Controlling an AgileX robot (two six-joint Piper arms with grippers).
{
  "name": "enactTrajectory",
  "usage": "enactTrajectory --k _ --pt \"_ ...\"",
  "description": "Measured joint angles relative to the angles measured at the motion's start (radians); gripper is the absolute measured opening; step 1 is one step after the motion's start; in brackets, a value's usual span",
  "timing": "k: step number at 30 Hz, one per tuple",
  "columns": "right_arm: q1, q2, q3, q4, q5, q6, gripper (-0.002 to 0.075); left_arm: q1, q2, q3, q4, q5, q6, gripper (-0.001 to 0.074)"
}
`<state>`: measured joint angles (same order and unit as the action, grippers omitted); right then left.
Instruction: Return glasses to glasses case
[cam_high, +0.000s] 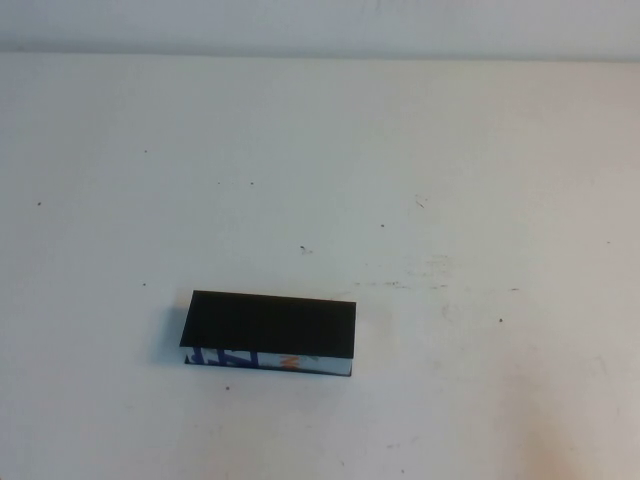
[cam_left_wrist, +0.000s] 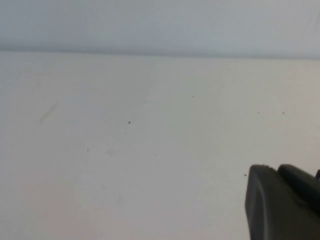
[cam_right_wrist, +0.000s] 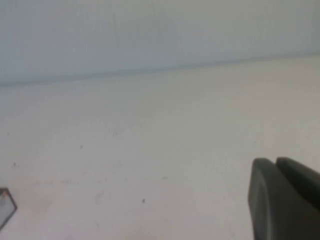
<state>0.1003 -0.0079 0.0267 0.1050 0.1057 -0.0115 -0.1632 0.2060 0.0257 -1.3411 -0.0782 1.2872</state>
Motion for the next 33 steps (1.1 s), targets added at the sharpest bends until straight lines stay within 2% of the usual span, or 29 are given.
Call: enactTrajectory --k 7,33 --pt "0.000 0.000 0.000 -0.004 0.245 -0.002 -0.0011 0.000 0.000 0.002 0.000 -0.001 0.000 -0.0004" --pt "0.000 0.000 0.000 0.045 0.265 -0.002 -0.0011 0.000 0.000 0.002 0.000 -0.005 0.000 -0.0004"
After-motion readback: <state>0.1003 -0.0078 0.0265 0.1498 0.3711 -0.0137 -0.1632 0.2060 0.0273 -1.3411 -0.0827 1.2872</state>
